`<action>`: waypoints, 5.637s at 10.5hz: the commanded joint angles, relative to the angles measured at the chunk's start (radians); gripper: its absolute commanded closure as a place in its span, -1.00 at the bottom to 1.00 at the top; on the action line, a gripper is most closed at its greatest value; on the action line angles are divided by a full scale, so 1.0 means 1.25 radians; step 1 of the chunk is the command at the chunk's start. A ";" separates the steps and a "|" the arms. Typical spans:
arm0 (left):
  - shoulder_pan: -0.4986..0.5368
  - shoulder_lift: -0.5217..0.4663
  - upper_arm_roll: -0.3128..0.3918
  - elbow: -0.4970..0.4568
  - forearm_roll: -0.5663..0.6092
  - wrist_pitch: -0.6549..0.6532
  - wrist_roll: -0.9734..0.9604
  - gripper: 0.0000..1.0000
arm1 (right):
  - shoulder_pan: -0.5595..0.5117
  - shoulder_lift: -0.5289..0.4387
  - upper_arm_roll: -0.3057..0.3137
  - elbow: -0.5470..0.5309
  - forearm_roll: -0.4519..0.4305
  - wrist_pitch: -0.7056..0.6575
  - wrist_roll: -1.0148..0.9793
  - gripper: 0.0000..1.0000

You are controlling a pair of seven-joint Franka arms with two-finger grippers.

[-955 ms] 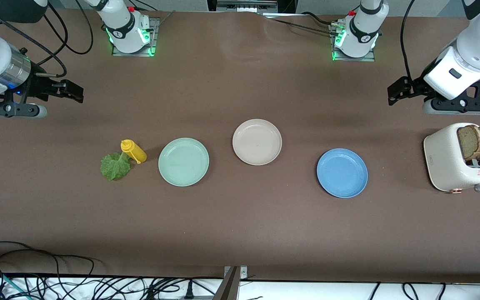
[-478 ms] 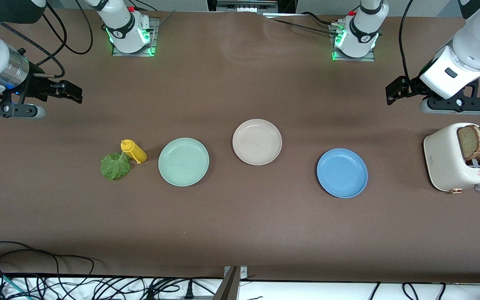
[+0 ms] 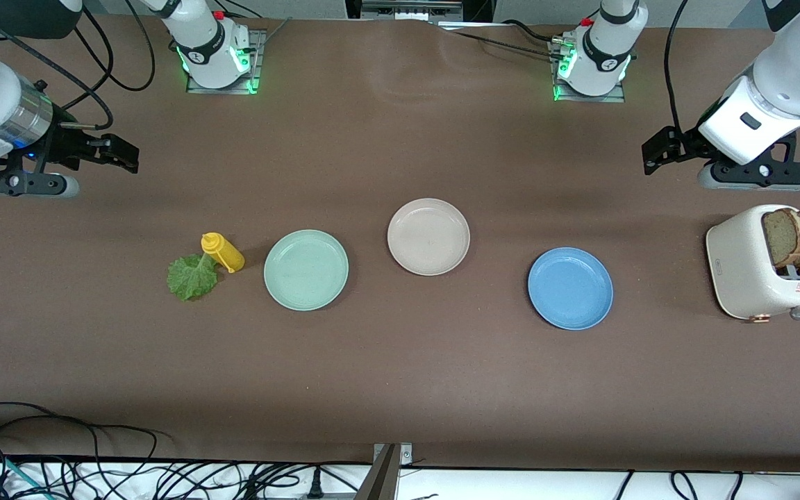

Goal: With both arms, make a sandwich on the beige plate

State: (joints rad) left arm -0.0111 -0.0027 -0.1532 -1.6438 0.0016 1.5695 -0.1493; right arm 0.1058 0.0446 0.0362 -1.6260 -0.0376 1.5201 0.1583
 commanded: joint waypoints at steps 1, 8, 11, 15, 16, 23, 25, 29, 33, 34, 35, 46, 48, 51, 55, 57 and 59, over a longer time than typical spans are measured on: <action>0.002 -0.002 -0.003 0.013 0.023 -0.015 0.010 -1.00 | 0.006 0.007 0.001 0.012 -0.015 -0.013 0.013 -1.00; 0.004 -0.002 -0.003 0.014 0.023 -0.015 0.011 -1.00 | 0.005 0.012 -0.001 0.009 -0.012 -0.012 0.008 -1.00; 0.008 -0.002 -0.001 0.013 0.023 -0.015 0.011 -1.00 | 0.005 0.013 0.000 0.009 -0.010 -0.012 0.006 -1.00; 0.010 -0.002 0.000 0.013 0.023 -0.026 0.013 -1.00 | 0.005 0.015 0.001 0.009 -0.009 -0.012 0.003 -1.00; 0.010 -0.002 -0.001 0.013 0.023 -0.026 0.013 -1.00 | 0.006 0.015 0.001 0.007 -0.008 -0.013 0.002 -1.00; 0.010 -0.002 -0.001 0.013 0.023 -0.027 0.013 -1.00 | 0.005 0.020 -0.001 0.007 -0.007 -0.012 0.001 -1.00; 0.010 -0.002 -0.001 0.013 0.023 -0.027 0.013 -1.00 | 0.005 0.022 -0.002 0.007 -0.006 -0.012 0.002 -1.00; 0.010 -0.002 -0.001 0.013 0.023 -0.027 0.013 -1.00 | 0.005 0.024 -0.002 0.010 -0.006 -0.012 0.002 -1.00; 0.010 -0.002 -0.001 0.014 0.023 -0.030 0.013 -1.00 | 0.004 0.031 -0.002 0.007 -0.006 -0.011 0.002 -1.00; 0.010 -0.002 -0.001 0.014 0.023 -0.030 0.013 -1.00 | 0.004 0.032 -0.002 0.007 -0.006 -0.011 0.002 -1.00; 0.010 -0.002 -0.001 0.013 0.023 -0.030 0.013 -1.00 | 0.004 0.032 -0.002 0.007 -0.006 -0.012 0.002 -1.00; 0.010 -0.002 -0.001 0.013 0.023 -0.030 0.011 -1.00 | 0.001 0.035 -0.006 0.007 -0.006 -0.011 0.002 -1.00; 0.010 -0.002 -0.001 0.013 0.023 -0.030 0.013 -1.00 | 0.000 0.037 -0.007 0.007 -0.006 -0.010 0.002 -1.00; 0.010 -0.002 -0.001 0.013 0.023 -0.030 0.011 -1.00 | -0.011 0.047 -0.008 0.006 -0.006 -0.006 0.002 -1.00; 0.009 -0.002 -0.003 0.013 0.023 -0.030 0.010 -1.00 | -0.039 0.067 -0.013 0.006 -0.004 -0.006 0.002 -1.00; 0.009 -0.002 -0.003 0.013 0.023 -0.030 0.010 -1.00 | -0.040 0.078 -0.014 0.006 -0.004 -0.001 0.003 -1.00; 0.009 -0.002 -0.003 0.014 0.023 -0.030 0.011 -1.00 | -0.042 0.087 -0.022 0.006 0.007 0.002 0.003 -1.00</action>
State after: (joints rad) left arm -0.0018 -0.0027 -0.1506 -1.6437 0.0018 1.5520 -0.1493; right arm 0.0603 0.1451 0.0107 -1.6264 -0.0375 1.5207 0.1591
